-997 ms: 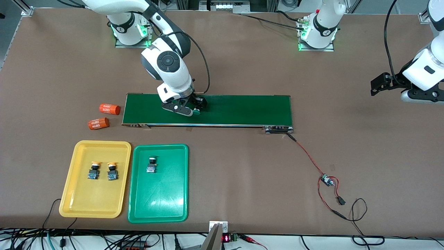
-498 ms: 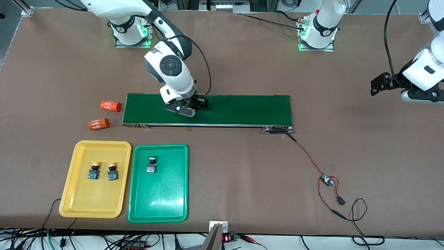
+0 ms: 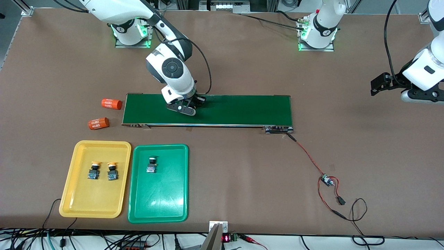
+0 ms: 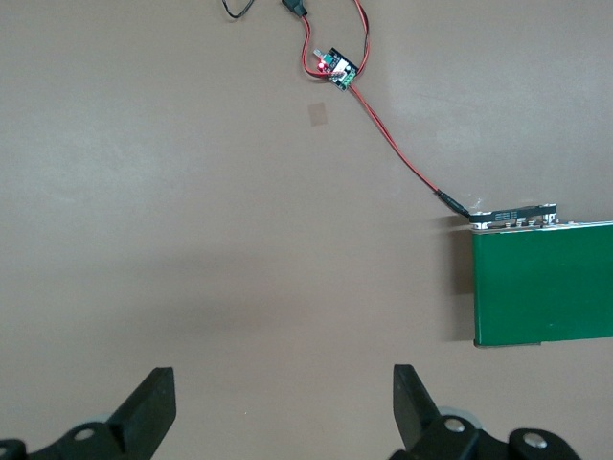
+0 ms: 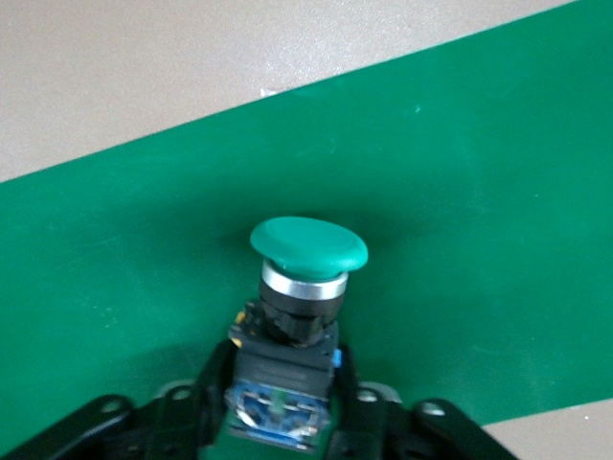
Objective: Sort buttons by color to trays
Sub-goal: 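Carry the button to the green tray and release it with the right gripper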
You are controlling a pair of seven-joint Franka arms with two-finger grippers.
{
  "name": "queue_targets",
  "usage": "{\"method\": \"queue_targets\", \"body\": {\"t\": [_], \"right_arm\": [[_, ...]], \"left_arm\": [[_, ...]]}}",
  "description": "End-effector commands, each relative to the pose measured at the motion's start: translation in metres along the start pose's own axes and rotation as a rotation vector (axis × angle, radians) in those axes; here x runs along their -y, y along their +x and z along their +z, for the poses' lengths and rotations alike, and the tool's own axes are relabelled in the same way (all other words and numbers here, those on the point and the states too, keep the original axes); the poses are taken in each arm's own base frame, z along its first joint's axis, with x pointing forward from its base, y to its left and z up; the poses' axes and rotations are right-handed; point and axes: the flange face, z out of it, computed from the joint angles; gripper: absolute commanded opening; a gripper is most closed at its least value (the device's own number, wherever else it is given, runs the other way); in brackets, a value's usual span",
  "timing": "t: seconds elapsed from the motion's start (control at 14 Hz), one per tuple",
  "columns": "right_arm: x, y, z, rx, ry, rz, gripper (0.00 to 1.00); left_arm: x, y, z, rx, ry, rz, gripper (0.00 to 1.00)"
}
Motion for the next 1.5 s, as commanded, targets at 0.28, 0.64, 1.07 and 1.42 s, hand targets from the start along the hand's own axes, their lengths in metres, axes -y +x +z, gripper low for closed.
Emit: {"method": "queue_targets", "body": {"t": [0.28,0.64,1.07,1.42], "right_arm": [[-0.002,0.019,-0.034,-0.042,0.029,0.008,0.05],[-0.010,0.109,-0.117,-0.138,0.033,-0.175,0.05],[-0.038,0.228,-0.067,-0.284,0.126,-0.301,0.05],[-0.040,0.248,-0.015,-0.339,0.109,-0.331,0.06]], "left_arm": [[0.002,0.001,-0.004,0.004,-0.010,0.015,1.00],[0.002,0.000,-0.003,0.006,-0.010,0.015,1.00],[0.002,0.001,-0.004,0.004,-0.010,0.015,1.00],[0.002,0.001,-0.004,0.004,-0.010,0.015,1.00]]}}
